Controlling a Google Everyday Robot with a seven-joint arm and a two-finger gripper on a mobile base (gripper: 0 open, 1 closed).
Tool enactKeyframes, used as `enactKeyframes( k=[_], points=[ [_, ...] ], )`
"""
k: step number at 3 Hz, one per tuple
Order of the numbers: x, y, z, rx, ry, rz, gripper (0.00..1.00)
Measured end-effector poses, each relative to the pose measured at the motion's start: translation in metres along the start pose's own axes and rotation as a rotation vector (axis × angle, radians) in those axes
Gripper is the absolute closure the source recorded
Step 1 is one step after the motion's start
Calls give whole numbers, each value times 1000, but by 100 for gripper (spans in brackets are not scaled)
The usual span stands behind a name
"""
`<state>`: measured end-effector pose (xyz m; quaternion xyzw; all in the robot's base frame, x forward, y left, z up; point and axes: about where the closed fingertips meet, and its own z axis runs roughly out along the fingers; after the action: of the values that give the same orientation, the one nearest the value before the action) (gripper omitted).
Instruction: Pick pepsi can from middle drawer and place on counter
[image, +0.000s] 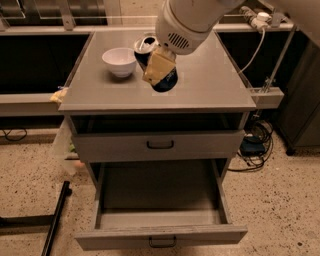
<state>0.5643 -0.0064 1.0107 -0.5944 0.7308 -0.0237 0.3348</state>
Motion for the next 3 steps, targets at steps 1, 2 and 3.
enactKeyframes(
  k=[1,2,3],
  points=[
    [15,-44,26,19,-27,37,100],
    [26,-74,55,5,-55,101,100],
    [41,-87,85,-34,-81,189,100]
  ],
)
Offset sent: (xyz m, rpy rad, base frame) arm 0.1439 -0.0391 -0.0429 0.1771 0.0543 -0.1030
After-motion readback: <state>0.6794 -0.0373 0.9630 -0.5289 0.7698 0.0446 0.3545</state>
